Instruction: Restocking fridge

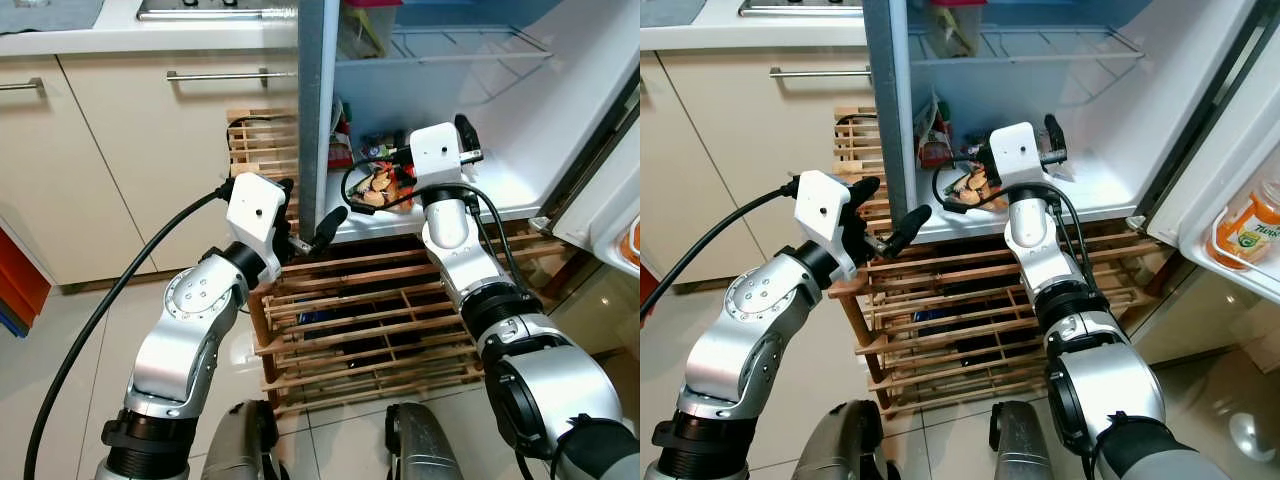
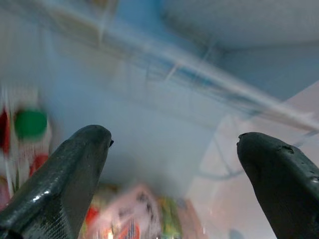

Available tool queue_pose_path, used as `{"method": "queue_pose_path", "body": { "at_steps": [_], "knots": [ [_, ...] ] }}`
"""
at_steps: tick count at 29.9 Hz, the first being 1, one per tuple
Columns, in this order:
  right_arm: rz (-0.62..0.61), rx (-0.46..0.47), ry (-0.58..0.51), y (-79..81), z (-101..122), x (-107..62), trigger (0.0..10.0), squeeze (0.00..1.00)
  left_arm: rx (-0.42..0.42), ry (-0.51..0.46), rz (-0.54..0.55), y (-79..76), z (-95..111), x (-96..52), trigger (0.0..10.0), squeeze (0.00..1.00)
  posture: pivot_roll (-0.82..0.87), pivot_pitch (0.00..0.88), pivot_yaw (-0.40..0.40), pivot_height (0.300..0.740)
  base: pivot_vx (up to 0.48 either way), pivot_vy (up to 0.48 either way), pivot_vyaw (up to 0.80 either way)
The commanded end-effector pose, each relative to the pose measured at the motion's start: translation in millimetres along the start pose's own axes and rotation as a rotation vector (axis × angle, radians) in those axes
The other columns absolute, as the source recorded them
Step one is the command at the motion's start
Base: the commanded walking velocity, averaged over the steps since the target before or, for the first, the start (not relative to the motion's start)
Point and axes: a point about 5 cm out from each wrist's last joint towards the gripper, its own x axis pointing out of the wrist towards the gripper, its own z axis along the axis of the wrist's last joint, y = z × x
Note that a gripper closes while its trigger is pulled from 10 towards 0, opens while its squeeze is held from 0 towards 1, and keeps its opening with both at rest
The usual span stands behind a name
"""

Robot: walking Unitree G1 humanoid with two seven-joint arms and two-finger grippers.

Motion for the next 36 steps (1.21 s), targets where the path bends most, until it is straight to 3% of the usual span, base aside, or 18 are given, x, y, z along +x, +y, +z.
{"method": "queue_pose_path", "body": {
  "at_steps": [1, 7, 9, 11, 16, 18, 24, 36],
  "knots": [
    [-0.067, 0.054, -0.025, -10.5, 1.9, -8.4, 10.0, 0.06, 0.005, 0.004, -0.002, -0.7, -0.6, 2.3, 10.0, 0.0, -0.13, 0.0, 0.004, 0.63, 0.0, 0.0, 0.0],
    [-0.114, 0.188, 0.108, -4.7, -19.1, -42.6, 10.0, 0.06, 0.004, 0.005, -0.022, -4.2, -3.3, 4.0, 10.0, 0.0, -0.15, 0.0, 0.013, 0.63, 0.0, 0.0, 0.0],
    [-0.117, 0.21, 0.13, -3.8, -21.4, -45.6, 10.0, 0.06, 0.004, 0.006, -0.023, -4.0, -3.5, 4.1, 10.0, 0.0, -0.15, 0.0, 0.013, 0.63, 0.0, 0.0, 0.0],
    [-0.093, 0.347, 0.203, 2.6, -20.2, -55.3, 10.0, 0.06, 0.006, 0.006, -0.024, -3.3, -4.2, 3.9, 10.0, 0.0, -0.15, 0.0, 0.015, 0.63, 0.0, 0.0, 0.0],
    [-0.043, 0.45, 0.256, 13.9, -12.6, -62.4, 10.0, 0.06, 0.008, 0.008, -0.023, -2.2, -5.0, 4.0, 10.0, 0.0, -0.15, 0.0, 0.017, 0.63, 0.0, 0.0, 0.0],
    [-0.04, 0.507, 0.318, 20.4, -16.9, -62.5, 10.0, 0.06, 0.011, 0.006, -0.024, -1.5, -4.7, 5.1, 10.0, 0.0, -0.14, 0.0, 0.018, 0.63, 0.0, 0.0, 0.0],
    [-0.022, 0.553, 0.401, 24.4, -26.1, -59.5, 10.0, 0.06, 0.011, 0.0, -0.026, -4.2, -3.4, 4.8, 10.0, 0.0, -0.13, 0.0, 0.013, 0.63, 0.0, 0.0, 0.0],
    [0.057, 0.599, 0.546, 46.2, -39.4, -27.5, 10.0, 0.06, 0.02, -0.003, -0.026, -3.7, -3.0, 6.4, 10.0, 0.0, -0.11, 0.0, -0.006, 0.63, 0.0, 0.0, 0.0]
  ]
}}
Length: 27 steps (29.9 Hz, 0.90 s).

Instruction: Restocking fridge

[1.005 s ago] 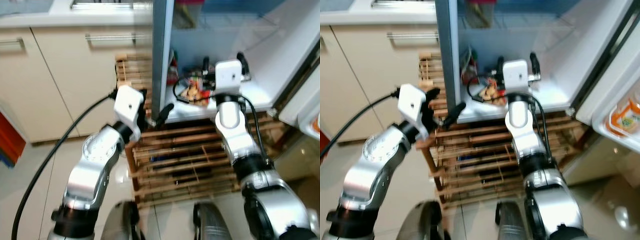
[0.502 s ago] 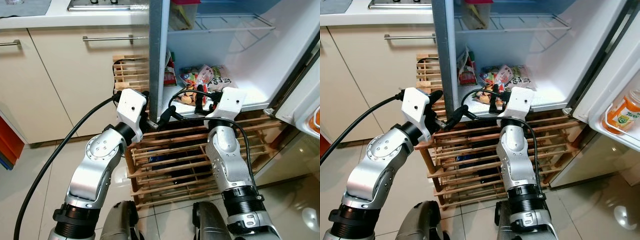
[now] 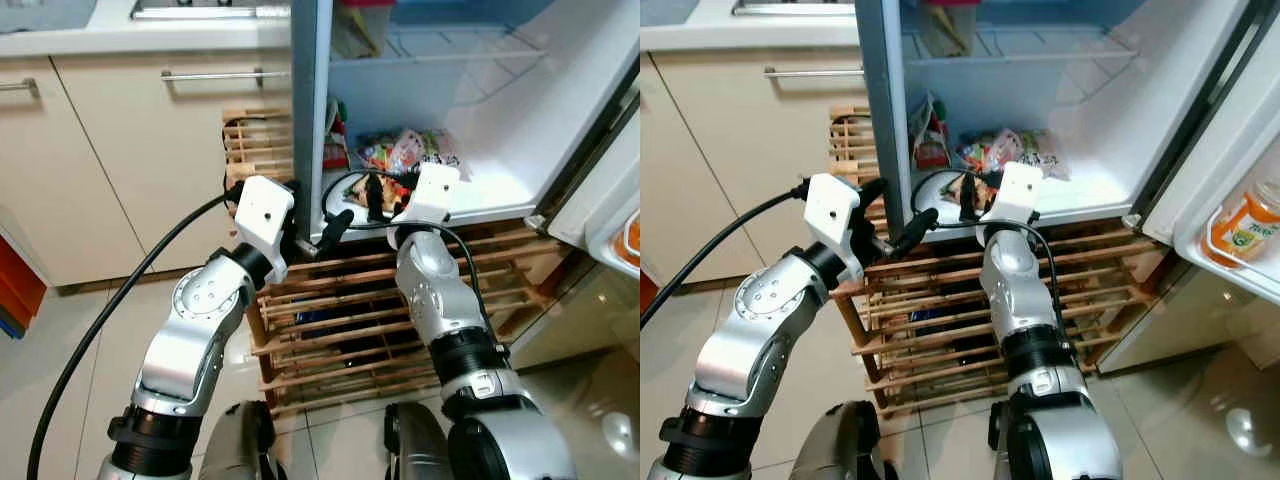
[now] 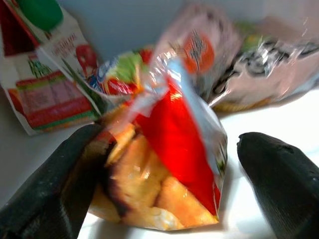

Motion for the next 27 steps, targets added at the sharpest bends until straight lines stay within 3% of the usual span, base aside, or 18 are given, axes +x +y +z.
{"method": "queue_pose_path", "body": {
  "at_steps": [1, 4, 5, 10, 17, 20, 27],
  "knots": [
    [-0.006, 0.02, 0.028, -1.6, -3.0, 2.4, 10.0, 0.06, 0.01, 0.001, 0.001, 0.8, 1.1, 2.1, 10.0, 0.0, -0.11, 0.0, -0.006, 0.63, 0.0, 0.0, 0.0],
    [0.009, 0.198, 0.081, 1.1, -1.2, 10.5, 10.0, 0.07, 0.009, 0.002, 0.002, -0.5, -0.1, 3.1, 10.0, 0.0, -0.1, 0.0, -0.01, 0.63, 0.0, 0.0, 0.0],
    [0.009, 0.198, 0.081, 1.1, -1.2, 10.5, 10.0, 0.07, 0.009, 0.002, 0.002, -0.5, -0.1, 3.1, 10.0, 0.0, -0.1, 0.0, -0.01, 0.63, 0.0, 0.0, 0.0],
    [0.05, 0.42, 0.06, 5.5, 17.1, 19.9, 10.0, 0.07, 0.009, -0.004, 0.003, -1.4, 0.8, 6.8, 10.0, 0.0, -0.11, 0.0, -0.014, 0.63, 0.0, 0.0, 0.0],
    [0.108, 0.564, 0.016, 6.7, 32.6, 23.6, 10.0, 0.06, 0.012, -0.012, 0.0, -3.2, 2.2, 9.1, 10.0, 0.0, -0.12, 0.0, -0.011, 0.63, 0.0, 0.0, 0.0],
    [0.115, 0.578, -0.002, 5.2, 35.6, 23.1, 10.0, 0.06, 0.012, -0.015, 0.0, -3.9, 2.7, 9.4, 10.0, 0.0, -0.12, 0.0, -0.012, 0.63, 0.0, 0.0, 0.0],
    [0.086, 0.639, -0.05, -5.0, 30.5, 1.5, 10.0, 0.06, 0.01, -0.022, 0.004, -4.4, 3.1, 8.9, 10.0, 0.0, -0.14, 0.0, -0.008, 0.63, 0.0, 0.0, 0.0]
  ]
}}
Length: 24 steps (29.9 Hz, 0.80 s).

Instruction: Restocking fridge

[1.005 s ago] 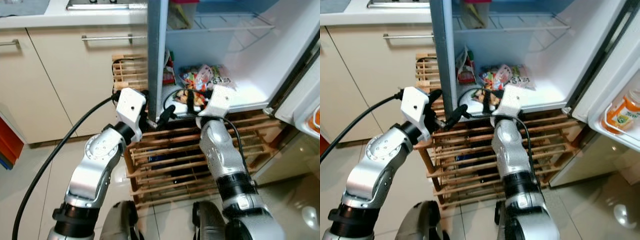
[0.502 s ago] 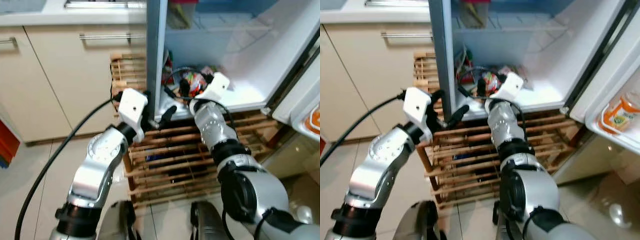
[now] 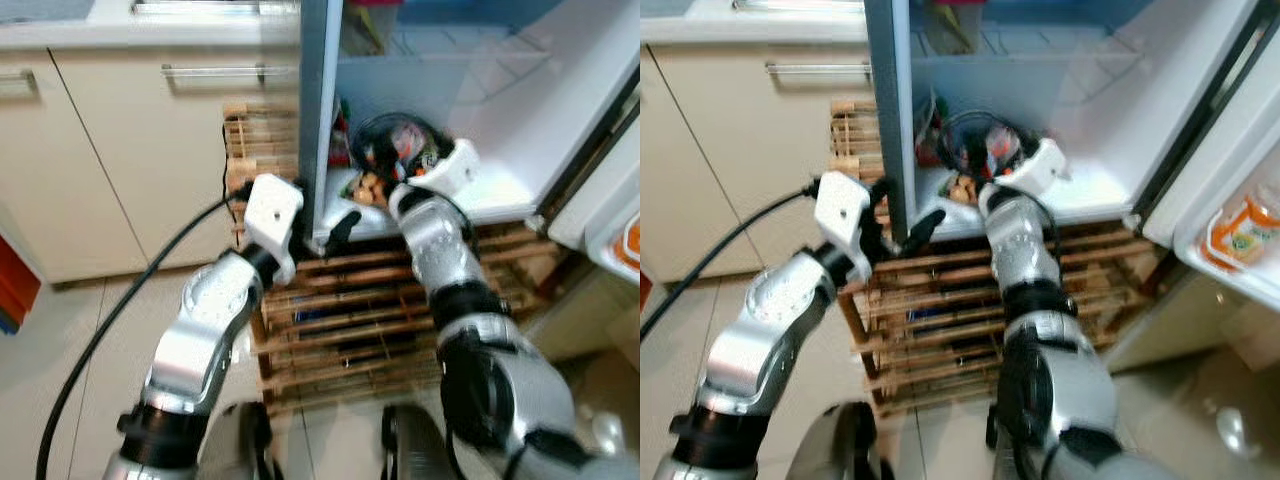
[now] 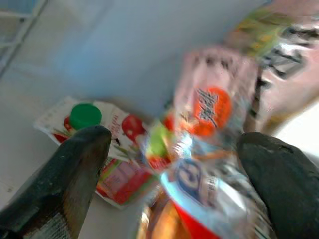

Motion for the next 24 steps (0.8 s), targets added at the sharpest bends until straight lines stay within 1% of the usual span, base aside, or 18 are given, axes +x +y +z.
{"method": "queue_pose_path", "body": {
  "at_steps": [1, 2, 3, 4, 5, 6, 7, 8, 9, 10, 11, 12, 14, 15, 16, 17, 20, 24],
  "knots": [
    [0.005, 0.002, -0.022, 5.1, 2.4, -7.5, 10.0, 0.06, 0.02, -0.017, 0.018, 2.8, 4.2, 1.5, 10.0, 0.0, -0.14, 0.0, -0.008, 0.63, 0.0, 0.0, 0.0],
    [0.005, 0.002, -0.022, 5.1, 2.4, -7.5, 10.0, 0.06, 0.02, -0.017, 0.018, 2.8, 4.2, 1.5, 10.0, 0.0, -0.14, 0.0, -0.008, 0.63, 0.0, 0.0, 0.0],
    [0.029, -0.208, -0.119, 5.8, 8.2, -21.1, 10.0, 0.06, 0.024, -0.018, 0.019, 3.2, 4.5, 1.2, 10.0, 0.0, -0.15, 0.0, -0.007, 0.63, 0.0, 0.0, 0.0],
    [0.057, -0.348, -0.18, 8.1, 11.9, -28.2, 10.0, 0.06, 0.025, -0.018, 0.019, 3.5, 4.5, 1.1, 10.0, 0.0, -0.15, 0.0, -0.006, 0.63, 0.0, 0.0, 0.0],
    [0.057, -0.348, -0.18, 8.1, 11.9, -28.2, 10.0, 0.06, 0.025, -0.018, 0.019, 3.5, 4.5, 1.1, 10.0, 0.0, -0.15, 0.0, -0.006, 0.63, 0.0, 0.0, 0.0],
    [0.086, -0.456, -0.222, 10.9, 13.5, -33.3, 10.0, 0.06, 0.026, -0.018, 0.019, 3.8, 4.6, 1.0, 10.0, 0.0, -0.15, 0.0, -0.004, 0.63, 0.0, 0.0, 0.0],
    [0.094, -0.579, -0.257, 9.3, 15.8, -41.3, 10.0, 0.05, 0.028, -0.018, 0.02, 4.2, 4.4, 1.1, 10.0, 0.0, -0.16, 0.0, -0.004, 0.63, 0.0, 0.0, 0.0],
    [0.094, -0.579, -0.257, 9.3, 15.8, -41.3, 10.0, 0.05, 0.028, -0.018, 0.02, 4.2, 4.4, 1.1, 10.0, 0.0, -0.16, 0.0, -0.004, 0.63, 0.0, 0.0, 0.0],
    [0.088, -0.634, -0.265, 6.2, 16.3, -46.2, 10.0, 0.06, 0.03, -0.017, 0.02, 4.7, 4.3, 1.3, 10.0, 0.0, -0.16, 0.0, -0.003, 0.63, 0.0, 0.0, 0.0],
    [0.058, -0.663, -0.27, 0.0, 18.6, -49.9, 10.0, 0.05, 0.032, -0.017, 0.02, 4.9, 4.2, 1.6, 10.0, 0.0, -0.16, 0.0, -0.004, 0.63, 0.0, 0.0, 0.0],
    [0.058, -0.663, -0.27, 0.0, 18.6, -49.9, 10.0, 0.05, 0.032, -0.017, 0.02, 4.9, 4.2, 1.6, 10.0, 0.0, -0.16, 0.0, -0.004, 0.63, 0.0, 0.0, 0.0],
    [-0.028, -0.641, -0.258, -14.8, 24.2, -55.4, 10.0, 0.05, 0.035, -0.018, 0.02, 5.3, 4.5, 2.2, 10.0, 0.0, -0.16, 0.0, -0.003, 0.63, 0.0, 0.0, 0.0],
    [-0.091, -0.613, -0.24, -23.7, 25.7, -59.8, 10.0, 0.06, 0.035, -0.019, 0.019, 5.2, 4.4, 2.5, 10.0, 0.0, -0.17, 0.0, -0.001, 0.63, 0.0, 0.0, 0.0],
    [-0.091, -0.613, -0.24, -23.7, 25.7, -59.8, 10.0, 0.06, 0.035, -0.019, 0.019, 5.2, 4.4, 2.5, 10.0, 0.0, -0.17, 0.0, -0.001, 0.63, 0.0, 0.0, 0.0],
    [-0.118, -0.609, -0.233, -27.2, 25.1, -61.1, 10.0, 0.06, 0.035, -0.019, 0.019, 4.9, 4.1, 2.5, 10.0, 0.0, -0.17, 0.0, -0.001, 0.63, 0.0, 0.0, 0.0],
    [-0.169, -0.572, -0.214, -33.8, 23.1, -60.2, 10.0, 0.06, 0.037, -0.02, 0.015, 3.7, 3.6, 3.3, 10.0, 0.0, -0.17, 0.0, -0.003, 0.63, 0.0, 0.0, 0.0],
    [-0.203, -0.514, -0.186, -37.9, 21.8, -55.5, 10.0, 0.06, 0.038, -0.025, 0.013, 3.2, 4.5, 4.9, 10.0, 0.0, -0.17, 0.0, -0.002, 0.63, 0.0, 0.0, 0.0],
    [-0.221, -0.468, -0.129, -41.5, 17.0, -47.2, 10.0, 0.06, 0.038, -0.026, 0.014, 3.8, 4.5, 6.4, 10.0, 0.0, -0.17, 0.0, 0.0, 0.63, 0.0, 0.0, 0.0]
  ]
}}
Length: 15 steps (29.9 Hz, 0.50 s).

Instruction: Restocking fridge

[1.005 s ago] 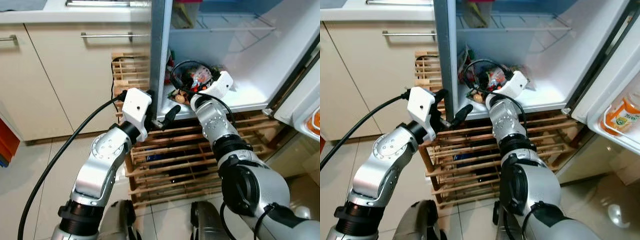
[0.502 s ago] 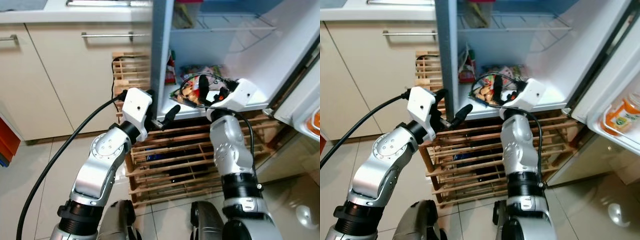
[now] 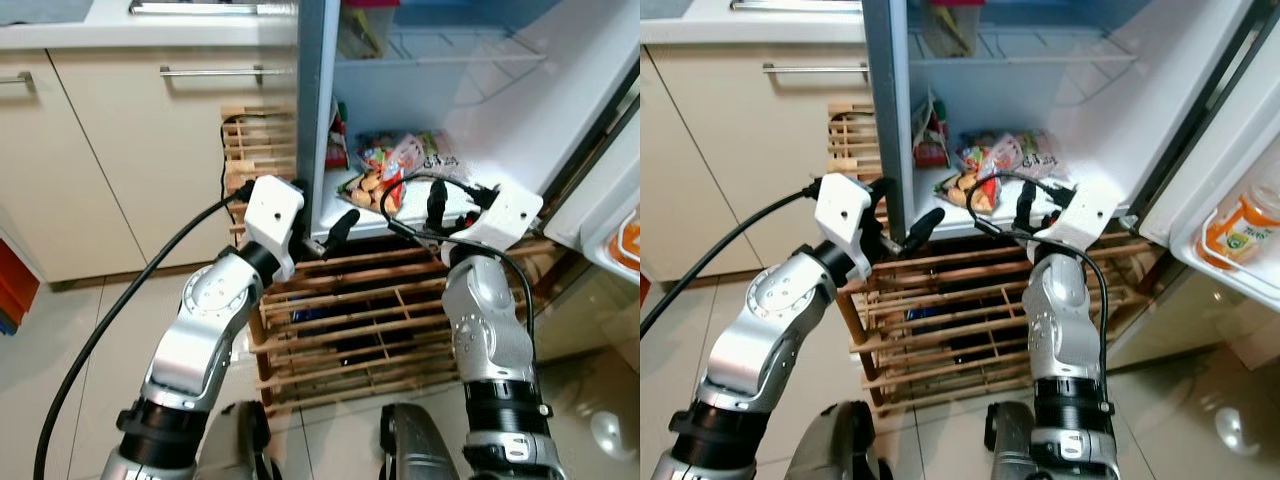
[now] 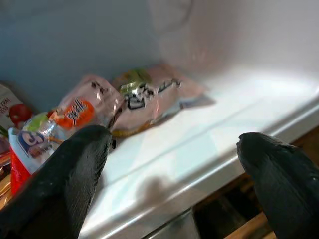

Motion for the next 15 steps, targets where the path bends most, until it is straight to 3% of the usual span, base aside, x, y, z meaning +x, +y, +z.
{"method": "queue_pose_path", "body": {
  "at_steps": [1, 7, 9, 15],
  "knots": [
    [-0.011, 0.035, 0.047, 0.6, -3.8, 6.9, 10.0, 0.06, 0.017, -0.026, 0.002, 0.5, 5.8, 5.0, 10.0, 0.0, -0.17, 0.0, 0.0, 0.63, 0.0, 0.0, 0.0],
    [-0.007, 0.173, 0.184, 13.1, -18.3, 24.6, 10.0, 0.06, 0.016, -0.031, 0.001, -0.4, 6.7, 6.6, 10.0, 0.0, -0.15, 0.0, -0.005, 0.63, 0.0, 0.0, 0.0],
    [0.013, 0.293, 0.233, 29.1, -18.3, 30.8, 10.0, 0.06, 0.018, -0.029, 0.013, 2.4, 7.1, 5.9, 10.0, 0.0, -0.15, 0.0, -0.008, 0.63, 0.0, 0.0, 0.0],
    [0.071, 0.458, 0.312, 55.5, -21.6, 33.3, 10.0, 0.06, 0.017, -0.027, 0.019, 2.7, 6.8, 5.0, 10.0, 0.0, -0.13, 0.0, -0.021, 0.63, 0.0, 0.0, 0.0]
  ]
}}
